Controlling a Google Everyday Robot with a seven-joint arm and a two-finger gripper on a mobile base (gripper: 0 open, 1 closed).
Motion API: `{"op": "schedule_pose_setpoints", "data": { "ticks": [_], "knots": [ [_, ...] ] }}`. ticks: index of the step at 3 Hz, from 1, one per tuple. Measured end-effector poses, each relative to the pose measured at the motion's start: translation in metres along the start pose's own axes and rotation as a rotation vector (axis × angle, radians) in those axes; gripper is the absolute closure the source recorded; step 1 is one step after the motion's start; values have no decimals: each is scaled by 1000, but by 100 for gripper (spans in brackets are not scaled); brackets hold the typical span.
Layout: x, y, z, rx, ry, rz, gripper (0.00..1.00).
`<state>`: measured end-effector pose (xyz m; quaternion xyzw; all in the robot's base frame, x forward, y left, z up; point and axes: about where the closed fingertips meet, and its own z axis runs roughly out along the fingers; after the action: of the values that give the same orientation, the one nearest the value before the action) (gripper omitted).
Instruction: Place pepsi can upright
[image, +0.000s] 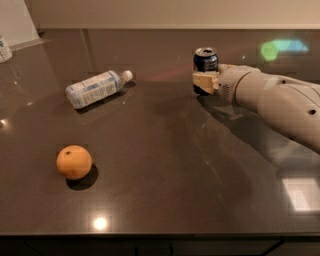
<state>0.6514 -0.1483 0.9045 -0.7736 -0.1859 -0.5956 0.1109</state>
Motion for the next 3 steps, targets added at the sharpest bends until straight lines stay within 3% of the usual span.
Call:
{"op": "schedule_pose_setpoints", "data": {
  "ticks": [2,3],
  "knots": [
    [-10,3,7,-4,-52,50,100],
    [-13,2,10,4,-44,61,82]
  ]
}}
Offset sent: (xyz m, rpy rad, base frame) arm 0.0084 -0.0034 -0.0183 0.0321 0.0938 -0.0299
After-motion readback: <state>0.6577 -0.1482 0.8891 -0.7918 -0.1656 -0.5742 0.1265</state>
